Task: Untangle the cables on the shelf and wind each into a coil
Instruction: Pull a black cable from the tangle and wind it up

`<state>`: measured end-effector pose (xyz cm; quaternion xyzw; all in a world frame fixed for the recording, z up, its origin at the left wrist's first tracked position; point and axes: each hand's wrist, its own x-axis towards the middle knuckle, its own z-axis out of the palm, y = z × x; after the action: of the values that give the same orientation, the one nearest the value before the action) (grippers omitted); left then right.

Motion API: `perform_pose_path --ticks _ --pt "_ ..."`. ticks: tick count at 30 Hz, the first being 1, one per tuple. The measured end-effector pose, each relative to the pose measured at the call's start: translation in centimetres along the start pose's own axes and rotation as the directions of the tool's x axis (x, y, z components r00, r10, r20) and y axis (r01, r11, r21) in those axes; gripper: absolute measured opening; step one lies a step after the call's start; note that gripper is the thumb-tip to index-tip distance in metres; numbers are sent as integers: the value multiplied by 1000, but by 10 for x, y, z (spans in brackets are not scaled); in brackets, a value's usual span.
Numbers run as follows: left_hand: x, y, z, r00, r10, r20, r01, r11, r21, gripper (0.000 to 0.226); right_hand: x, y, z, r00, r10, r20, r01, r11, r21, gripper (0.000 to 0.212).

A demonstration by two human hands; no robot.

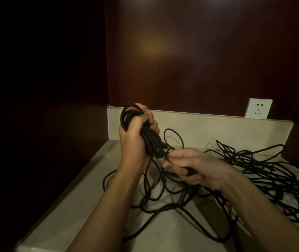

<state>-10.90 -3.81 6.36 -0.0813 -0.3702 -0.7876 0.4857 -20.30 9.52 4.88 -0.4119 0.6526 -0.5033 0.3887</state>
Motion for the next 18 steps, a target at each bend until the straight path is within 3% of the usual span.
perform_pose_path --ticks 2,4,5,6,7,8,10,12,16,18 --pt "0 -7 -1 991 62 -115 -51 994 101 20 2 -1 15 985 -88 -148 19 908 -418 24" --pt "1 -10 -4 962 166 -215 -126 974 189 17 0 4 40 924 -300 -239 -21 582 -813 23" --pt "0 -11 -4 945 246 -215 -181 942 283 15 -4 8 54 903 -359 -236 -77 405 -911 32" --pt "-3 -11 -3 927 333 -171 -243 883 402 15 -7 15 65 886 -399 -238 -115 308 -944 47" --pt "-7 -12 -4 906 412 -97 -311 804 507 15 -8 24 72 868 -429 -251 -137 279 -950 58" --pt "-10 -12 -3 880 476 -12 -380 718 583 15 -7 31 74 844 -462 -273 -155 277 -948 62" --pt "-13 -12 -6 841 522 146 -471 569 674 13 -9 37 68 766 -550 -334 -133 372 -918 51" --pt "-11 -10 -14 828 474 299 -518 446 730 14 -15 41 60 707 -631 -318 19 468 -884 35" --pt "-9 -7 -30 799 252 546 -594 181 784 29 -35 39 40 729 -658 -189 295 550 -781 7" --pt "-13 -8 -31 768 188 612 -629 41 776 29 -42 35 36 778 -620 -104 337 550 -764 9"
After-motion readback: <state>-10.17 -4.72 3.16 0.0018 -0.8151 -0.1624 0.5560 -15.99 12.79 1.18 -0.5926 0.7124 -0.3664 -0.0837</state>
